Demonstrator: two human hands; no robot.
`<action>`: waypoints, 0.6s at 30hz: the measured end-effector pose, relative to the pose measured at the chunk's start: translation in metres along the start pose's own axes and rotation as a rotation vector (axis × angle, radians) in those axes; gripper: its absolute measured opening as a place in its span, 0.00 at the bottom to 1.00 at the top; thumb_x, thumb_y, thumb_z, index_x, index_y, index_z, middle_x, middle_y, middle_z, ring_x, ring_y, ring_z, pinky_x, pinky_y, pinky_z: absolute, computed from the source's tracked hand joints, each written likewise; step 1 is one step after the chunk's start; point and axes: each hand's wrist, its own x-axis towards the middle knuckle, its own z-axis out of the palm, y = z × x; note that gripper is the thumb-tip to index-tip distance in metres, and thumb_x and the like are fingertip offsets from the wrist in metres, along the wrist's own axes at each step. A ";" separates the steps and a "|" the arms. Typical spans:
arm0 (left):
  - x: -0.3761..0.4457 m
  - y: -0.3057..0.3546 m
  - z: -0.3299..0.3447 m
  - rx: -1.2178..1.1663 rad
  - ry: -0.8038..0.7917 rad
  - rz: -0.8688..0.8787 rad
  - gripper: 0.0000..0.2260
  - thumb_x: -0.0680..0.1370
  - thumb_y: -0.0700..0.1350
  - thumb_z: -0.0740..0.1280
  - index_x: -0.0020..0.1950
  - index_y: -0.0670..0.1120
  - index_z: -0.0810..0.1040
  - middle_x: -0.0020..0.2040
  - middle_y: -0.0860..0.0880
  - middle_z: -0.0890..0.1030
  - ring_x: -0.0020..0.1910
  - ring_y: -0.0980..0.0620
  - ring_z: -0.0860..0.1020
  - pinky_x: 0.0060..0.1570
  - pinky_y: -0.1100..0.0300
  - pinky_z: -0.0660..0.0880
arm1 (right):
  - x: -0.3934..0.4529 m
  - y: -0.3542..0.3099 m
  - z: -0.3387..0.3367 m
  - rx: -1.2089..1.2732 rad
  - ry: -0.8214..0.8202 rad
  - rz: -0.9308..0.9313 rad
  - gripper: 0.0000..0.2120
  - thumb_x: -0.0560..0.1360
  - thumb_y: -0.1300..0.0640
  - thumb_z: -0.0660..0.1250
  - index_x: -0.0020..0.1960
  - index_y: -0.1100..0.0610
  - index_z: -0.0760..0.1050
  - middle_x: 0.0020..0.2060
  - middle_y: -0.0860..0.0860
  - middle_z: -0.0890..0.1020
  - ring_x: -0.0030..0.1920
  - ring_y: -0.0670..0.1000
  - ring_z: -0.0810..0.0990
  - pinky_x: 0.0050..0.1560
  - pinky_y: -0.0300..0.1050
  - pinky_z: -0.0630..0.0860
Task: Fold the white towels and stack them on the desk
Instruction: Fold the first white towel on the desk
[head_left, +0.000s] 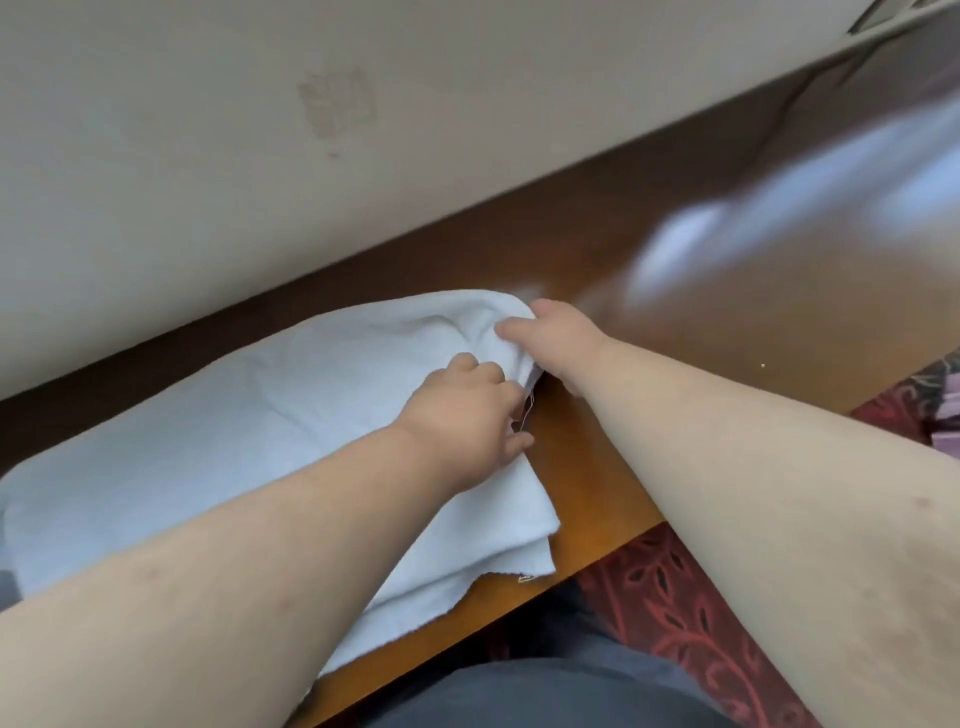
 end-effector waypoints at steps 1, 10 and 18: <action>-0.005 0.002 0.008 0.034 0.021 0.028 0.19 0.76 0.64 0.62 0.61 0.54 0.76 0.56 0.51 0.74 0.58 0.46 0.67 0.54 0.52 0.72 | 0.004 -0.004 -0.001 0.026 0.002 -0.014 0.12 0.69 0.46 0.68 0.48 0.52 0.77 0.46 0.52 0.82 0.48 0.54 0.81 0.48 0.50 0.78; -0.002 -0.018 0.016 -0.053 -0.138 -0.143 0.23 0.73 0.69 0.64 0.62 0.58 0.72 0.59 0.56 0.73 0.58 0.51 0.71 0.56 0.56 0.70 | 0.060 -0.055 -0.032 0.547 0.004 -0.035 0.29 0.70 0.45 0.76 0.66 0.54 0.74 0.56 0.53 0.82 0.55 0.54 0.83 0.58 0.55 0.81; 0.104 -0.035 -0.053 -0.211 0.247 -0.364 0.16 0.82 0.48 0.61 0.70 0.52 0.67 0.66 0.47 0.72 0.58 0.45 0.76 0.51 0.52 0.73 | 0.015 0.024 -0.043 0.042 0.110 -0.019 0.28 0.70 0.37 0.72 0.65 0.47 0.71 0.48 0.38 0.78 0.50 0.46 0.79 0.44 0.38 0.72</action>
